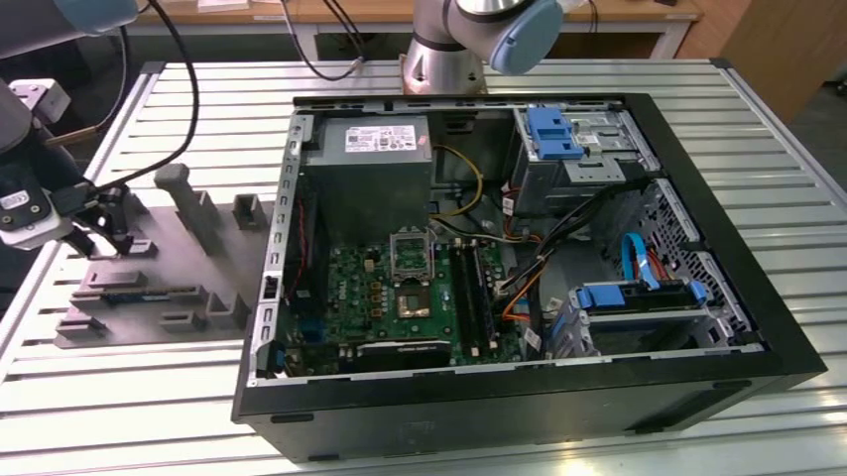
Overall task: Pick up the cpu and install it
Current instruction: 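Pick up the cpu and move it towards the insertion slot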
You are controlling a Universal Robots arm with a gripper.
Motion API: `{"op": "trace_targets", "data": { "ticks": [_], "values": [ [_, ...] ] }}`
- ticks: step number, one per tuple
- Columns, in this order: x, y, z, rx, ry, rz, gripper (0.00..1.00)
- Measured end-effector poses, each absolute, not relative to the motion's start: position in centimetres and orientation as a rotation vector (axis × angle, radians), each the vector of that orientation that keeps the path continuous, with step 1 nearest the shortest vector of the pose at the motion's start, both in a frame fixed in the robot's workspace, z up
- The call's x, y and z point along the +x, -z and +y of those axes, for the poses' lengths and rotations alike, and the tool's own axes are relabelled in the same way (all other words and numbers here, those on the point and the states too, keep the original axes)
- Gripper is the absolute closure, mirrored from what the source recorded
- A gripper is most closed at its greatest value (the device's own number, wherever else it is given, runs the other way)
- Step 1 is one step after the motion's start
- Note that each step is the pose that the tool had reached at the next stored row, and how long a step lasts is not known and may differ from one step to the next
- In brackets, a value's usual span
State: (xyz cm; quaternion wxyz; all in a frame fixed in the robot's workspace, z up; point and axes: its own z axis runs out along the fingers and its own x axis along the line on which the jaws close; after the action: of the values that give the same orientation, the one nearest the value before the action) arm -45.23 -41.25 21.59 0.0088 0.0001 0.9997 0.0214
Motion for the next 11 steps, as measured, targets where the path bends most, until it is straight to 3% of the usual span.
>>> {"op": "trace_targets", "data": {
  "ticks": [11],
  "values": [
    [-45.23, -22.43, -41.25, 0.000, -0.067, 3.123, 0.53]
  ]
}}
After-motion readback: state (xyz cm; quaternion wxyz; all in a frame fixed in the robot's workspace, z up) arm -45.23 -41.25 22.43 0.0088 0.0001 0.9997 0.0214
